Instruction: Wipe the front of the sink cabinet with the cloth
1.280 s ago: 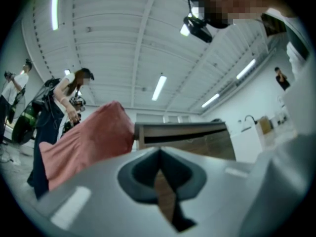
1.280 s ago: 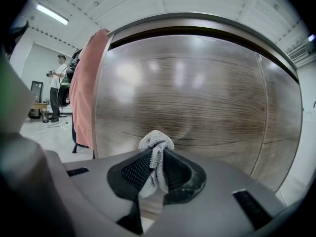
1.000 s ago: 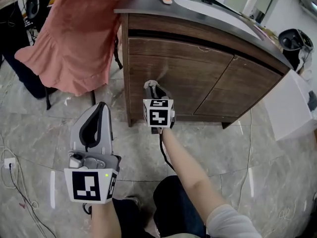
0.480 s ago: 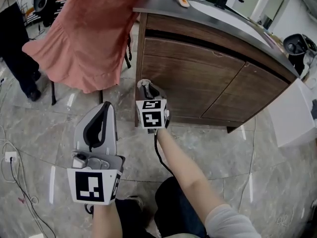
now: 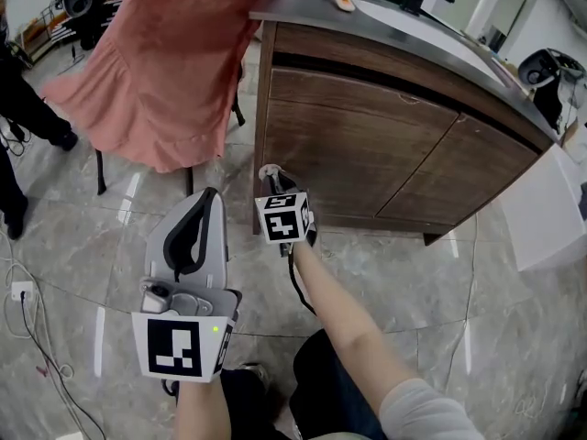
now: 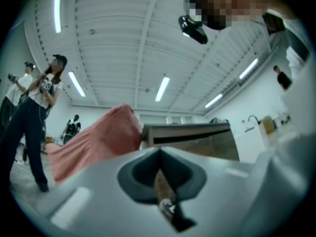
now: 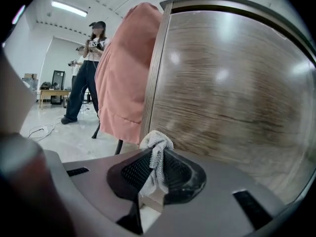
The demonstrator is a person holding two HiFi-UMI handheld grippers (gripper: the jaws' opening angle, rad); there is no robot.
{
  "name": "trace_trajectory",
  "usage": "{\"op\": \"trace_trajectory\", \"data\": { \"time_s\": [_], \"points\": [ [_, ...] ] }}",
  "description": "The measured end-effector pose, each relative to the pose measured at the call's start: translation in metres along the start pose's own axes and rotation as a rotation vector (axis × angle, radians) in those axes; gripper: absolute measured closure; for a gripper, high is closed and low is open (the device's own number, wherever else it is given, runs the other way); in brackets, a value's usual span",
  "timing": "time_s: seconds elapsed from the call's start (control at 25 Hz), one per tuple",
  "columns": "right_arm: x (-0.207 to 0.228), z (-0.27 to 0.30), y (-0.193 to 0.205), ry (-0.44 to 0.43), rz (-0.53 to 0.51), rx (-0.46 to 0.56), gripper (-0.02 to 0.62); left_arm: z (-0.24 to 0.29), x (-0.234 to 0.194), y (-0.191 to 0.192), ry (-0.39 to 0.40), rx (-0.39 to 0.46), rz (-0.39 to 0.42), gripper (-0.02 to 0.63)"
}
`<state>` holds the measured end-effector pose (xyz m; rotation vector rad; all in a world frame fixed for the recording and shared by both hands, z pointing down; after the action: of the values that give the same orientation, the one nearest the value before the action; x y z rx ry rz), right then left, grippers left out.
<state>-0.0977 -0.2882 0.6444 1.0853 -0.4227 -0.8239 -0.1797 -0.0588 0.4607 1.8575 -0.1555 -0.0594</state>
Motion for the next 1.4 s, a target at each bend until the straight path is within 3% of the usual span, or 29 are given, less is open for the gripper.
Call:
{"op": "trace_trajectory", "data": {
  "time_s": [0.88,1.4],
  "points": [
    [0.116,-0.082,0.05,0.214,0.066,0.023,0.534,0.013,0.044,0.005,0.097,-0.006,-0.018,0.6],
    [0.212,-0.148,0.095,0.461,0.256,0.015,0.532,0.018,0.058,0.011,0.132,-0.024,-0.003,0.6]
  ]
}}
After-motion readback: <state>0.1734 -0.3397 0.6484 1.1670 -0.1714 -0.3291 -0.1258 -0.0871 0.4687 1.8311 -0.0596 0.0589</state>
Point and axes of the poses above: the fingertips, and each gripper's own axes: z forward along the fingers, x to its right, y out of its underside, the point moved 8 cm from there along -z, backward along the fingers, and after that the axes turned 14 degrees about -y, right-handed, at the moved point
